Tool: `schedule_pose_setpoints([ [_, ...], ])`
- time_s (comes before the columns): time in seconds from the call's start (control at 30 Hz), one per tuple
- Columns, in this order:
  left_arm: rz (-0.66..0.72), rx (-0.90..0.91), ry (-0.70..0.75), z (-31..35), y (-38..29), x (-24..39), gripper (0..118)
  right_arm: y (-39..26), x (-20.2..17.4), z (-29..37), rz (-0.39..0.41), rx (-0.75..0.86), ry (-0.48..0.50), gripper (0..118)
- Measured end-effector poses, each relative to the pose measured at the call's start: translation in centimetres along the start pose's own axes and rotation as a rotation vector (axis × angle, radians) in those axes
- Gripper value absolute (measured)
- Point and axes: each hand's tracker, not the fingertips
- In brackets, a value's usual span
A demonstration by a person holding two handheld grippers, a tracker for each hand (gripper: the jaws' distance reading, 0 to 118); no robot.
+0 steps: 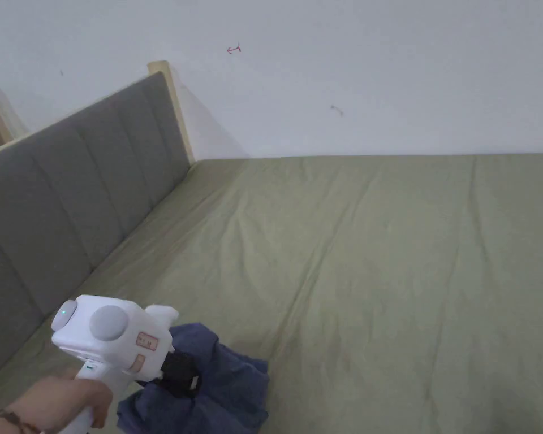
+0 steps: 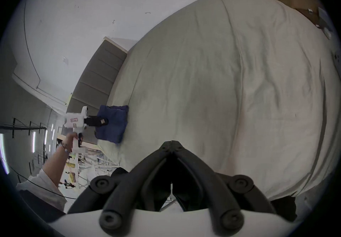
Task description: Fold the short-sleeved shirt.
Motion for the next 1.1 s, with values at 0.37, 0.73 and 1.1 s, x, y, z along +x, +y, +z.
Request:
schedule_pose_setpoints([
  [0.37, 0.003, 0.106, 0.238, 2.9, -0.9, -4.1, 116, 0.5, -0.8, 0.1, 0.028, 0.026, -0.046, 0],
  [0.73, 0.017, 0.283, -0.219, 5.8, -4.0, 13.4, 0, 1.9, -3.7, 3.8, 0.146, 0.111, -0.102, 0],
  [1.1, -0.022, 0.946, -0.218, 15.3, -5.0, 29.7, 0, 2.8, -10.0, 8.7, 0.368, 0.478, -0.164, 0],
])
